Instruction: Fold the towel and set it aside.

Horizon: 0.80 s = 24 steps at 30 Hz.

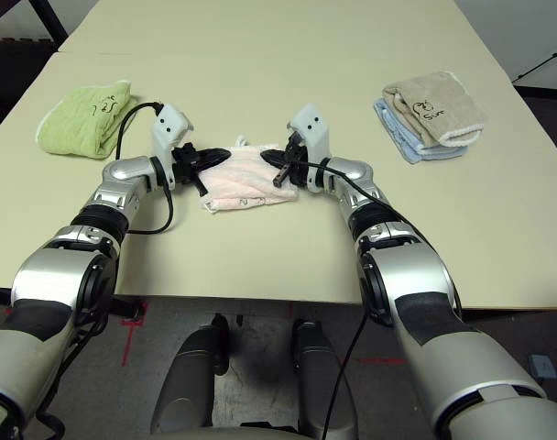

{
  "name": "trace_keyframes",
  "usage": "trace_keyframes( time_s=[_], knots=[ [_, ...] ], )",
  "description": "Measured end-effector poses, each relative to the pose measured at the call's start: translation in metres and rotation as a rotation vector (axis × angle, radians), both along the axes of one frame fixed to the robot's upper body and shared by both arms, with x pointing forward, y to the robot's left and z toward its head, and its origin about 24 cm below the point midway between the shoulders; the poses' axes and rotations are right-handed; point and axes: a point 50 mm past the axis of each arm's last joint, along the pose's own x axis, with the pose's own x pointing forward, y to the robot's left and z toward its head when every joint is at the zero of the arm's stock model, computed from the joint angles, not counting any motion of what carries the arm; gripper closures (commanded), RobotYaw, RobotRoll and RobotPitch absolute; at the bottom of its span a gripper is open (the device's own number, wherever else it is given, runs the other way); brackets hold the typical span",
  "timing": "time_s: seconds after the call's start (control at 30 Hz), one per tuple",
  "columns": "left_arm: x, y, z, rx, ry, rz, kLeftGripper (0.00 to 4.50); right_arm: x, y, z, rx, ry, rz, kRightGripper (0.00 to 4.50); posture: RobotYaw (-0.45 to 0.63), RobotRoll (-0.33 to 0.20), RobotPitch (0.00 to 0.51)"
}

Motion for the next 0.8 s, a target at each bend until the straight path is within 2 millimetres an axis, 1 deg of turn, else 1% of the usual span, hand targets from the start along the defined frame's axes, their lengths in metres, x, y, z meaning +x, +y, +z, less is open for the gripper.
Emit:
trace_keyframes(
  time_s=[0.13,0.23,0.3,0.4,0.47,0.53,0.6,0.67,0.8],
  knots=[
    [-0.005,0.0,0.008,-0.048,0.013,-0.132,4.43,-0.001,-0.012,0.014,0.115,-0.02,0.053,4.5,0.0,0.0,0.228],
    [-0.01,-0.001,0.02,-0.055,-0.012,-0.245,4.43,-0.002,-0.022,0.028,0.173,-0.065,0.096,4.5,0.01,0.0,0.225],
    [-0.013,0.002,0.03,-0.05,-0.041,-0.298,4.43,-0.003,-0.029,0.037,0.191,-0.097,0.125,4.5,0.02,0.0,0.223],
    [-0.017,0.008,0.044,-0.036,-0.089,-0.346,4.43,-0.006,-0.043,0.05,0.19,-0.142,0.17,4.5,0.02,0.0,0.22],
    [-0.022,0.012,0.052,-0.03,-0.116,-0.375,4.43,-0.01,-0.052,0.058,0.158,-0.181,0.22,4.5,0.02,0.0,0.211],
    [-0.027,0.016,0.057,-0.018,-0.135,-0.4,4.43,-0.015,-0.062,0.062,0.117,-0.205,0.253,4.5,0.02,0.0,0.208],
    [-0.034,0.023,0.06,0.005,-0.143,-0.424,4.43,-0.021,-0.073,0.06,0.068,-0.211,0.282,4.5,0.02,0.0,0.202],
    [-0.042,0.027,0.059,0.021,-0.142,-0.449,4.43,-0.027,-0.081,0.053,0.019,-0.201,0.313,4.5,0.03,0.0,0.198],
    [-0.053,0.026,0.043,0.042,-0.099,-0.486,4.43,-0.039,-0.093,0.033,-0.073,-0.153,0.367,4.5,0.02,0.0,0.196]
  ],
)
